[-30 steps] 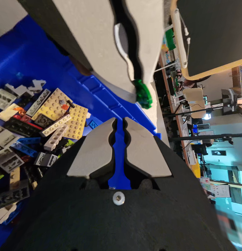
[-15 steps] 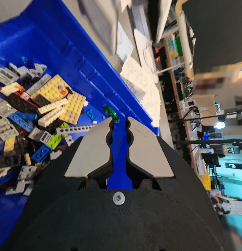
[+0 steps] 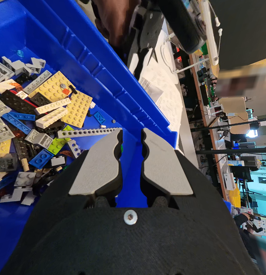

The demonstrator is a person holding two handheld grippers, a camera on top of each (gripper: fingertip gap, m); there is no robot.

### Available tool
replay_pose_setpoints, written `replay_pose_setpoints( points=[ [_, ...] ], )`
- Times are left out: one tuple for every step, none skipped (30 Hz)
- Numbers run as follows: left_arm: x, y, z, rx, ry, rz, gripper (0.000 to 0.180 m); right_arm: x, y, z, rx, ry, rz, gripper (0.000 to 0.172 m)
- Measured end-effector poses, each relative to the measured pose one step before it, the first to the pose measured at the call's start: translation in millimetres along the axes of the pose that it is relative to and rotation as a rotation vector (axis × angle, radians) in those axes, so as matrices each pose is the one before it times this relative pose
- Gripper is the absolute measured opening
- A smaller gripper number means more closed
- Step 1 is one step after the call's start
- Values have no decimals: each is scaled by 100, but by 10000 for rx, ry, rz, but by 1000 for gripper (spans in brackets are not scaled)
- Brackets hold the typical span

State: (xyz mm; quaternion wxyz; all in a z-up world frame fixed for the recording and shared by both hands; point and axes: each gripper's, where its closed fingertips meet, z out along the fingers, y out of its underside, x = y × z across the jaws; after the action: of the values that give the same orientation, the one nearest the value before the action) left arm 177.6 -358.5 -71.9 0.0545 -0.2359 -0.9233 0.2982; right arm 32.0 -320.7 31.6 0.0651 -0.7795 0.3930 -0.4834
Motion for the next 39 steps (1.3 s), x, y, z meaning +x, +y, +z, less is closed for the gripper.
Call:
replay_pose_setpoints(
  points=[
    [-83, -112, 424, -66, -16, 49, 55, -96, 100, 89, 10, -62, -62, 24],
    [141, -170, 421, -13, 115, 125, 55, 13, 83, 80, -5, 20, -139, 24],
    [195, -457, 252, 196, 171, 17, 50, -10, 11, 87, 28, -38, -101, 24],
    [243, -228, 196, 62, 181, 82, 40, 34, 22, 89, 8, -48, -19, 24],
    [119, -145, 105, 42, 38, 98, 39, 147, -40, 67, 45, 0, 23, 24],
    [114, -13, -18, -12, 5, 130, 39, 140, -51, 32, 56, -16, 44, 24],
    [227, 78, -102, -15, 31, 171, 38, 123, -61, -17, 64, -18, 30, 24],
    [241, 119, -161, 30, -1, 154, 38, 157, -50, -38, 65, 15, 12, 24],
    [199, 10, -312, 145, -45, 87, 38, 154, -53, -68, 60, 22, 14, 24],
    [301, -204, -522, 292, 1, 73, 38, 118, -85, -55, 77, 7, 7, 24],
    [371, -437, -762, 418, 7, 93, 37, 110, -180, -49, 123, 17, -2, 24],
    [295, -669, -1008, 509, -102, 140, 37, 165, -274, -50, 163, 44, 2, 23],
    [227, -934, -1225, 588, -205, 246, 37, 199, -342, -26, 185, 61, 15, 23],
    [164, -1162, -1377, 640, -265, 338, 38, 209, -362, -10, 190, 30, 44, 23],
    [45, -1449, -1475, 713, -357, 378, 38, 172, -336, 23, 178, -40, 120, 23],
    [167, -1670, -1492, 747, -298, 451, 38, 194, -319, 46, 159, -93, 224, 22],
    [377, -1783, -1373, 710, -185, 563, 37, 290, -315, 45, 146, -89, 351, 22],
    [494, -1750, -1136, 627, -194, 717, 37, 359, -290, 25, 111, -111, 504, 22],
    [479, -1564, -859, 496, -256, 811, 37, 345, -384, -20, 138, -162, 578, 21],
    [556, -1220, -536, 315, -210, 797, 37, 272, -550, -100, 237, -203, 576, 21],
    [634, -838, -271, 140, -152, 750, 37, 187, -704, -181, 324, -242, 597, 21],
    [550, -503, -56, 3, -216, 704, 37, -4, -756, -199, 351, -342, 633, 21],
    [522, -252, 79, -111, -228, 665, 37, -290, -801, -193, 372, -468, 636, 22],
    [597, -198, 128, -105, -163, 635, 37, -412, -743, -123, 349, -455, 605, 25],
    [609, -337, 99, -11, -113, 558, 38, -400, -503, -6, 227, -360, 536, 26],
    [650, -519, 50, 118, -36, 482, 38, -357, -160, 143, 39, -265, 455, 29],
    [562, -537, 59, 103, -30, 401, 38, -337, 73, 249, -70, -212, 371, 31],
    [439, -316, 126, -54, -27, 361, 38, -288, 169, 310, -78, -154, 321, 32],
    [308, -127, 154, -147, -59, 323, 38, -311, 271, 341, -106, -165, 284, 32],
    [274, 70, 178, -221, -17, 219, 38, -433, 355, 312, -135, -247, 192, 29],
    [245, 120, 127, -193, 28, 100, 38, -285, 293, 219, -59, -150, 75, 17],
    [134, 117, 61, -98, 18, -37, 38, 79, 171, 79, 26, 65, 22, 15],
    [208, 25, -15, 43, 134, -183, 38, -21, 124, -16, 30, -46, -9, 14],
    [196, -83, -114, 154, 215, -291, 38, -33, 31, -82, 78, -56, -45, 13],
    [-126, -101, -197, 193, 91, -422, 37, 75, -11, -125, 115, 55, -126, 7],
    [-81, -132, -242, 233, 242, -530, 36, 56, 29, -123, 65, 78, -215, 5],
    [-108, -144, -262, 239, 325, -684, 36, -42, 60, -129, 28, 14, -259, 5],
    [-218, -136, -237, 236, 290, -740, 36, -120, -6, -102, 44, -30, -230, 5],
    [-188, -127, -160, 227, 284, -666, 36, -82, -57, -56, 75, -13, -171, 5]
  ],
)
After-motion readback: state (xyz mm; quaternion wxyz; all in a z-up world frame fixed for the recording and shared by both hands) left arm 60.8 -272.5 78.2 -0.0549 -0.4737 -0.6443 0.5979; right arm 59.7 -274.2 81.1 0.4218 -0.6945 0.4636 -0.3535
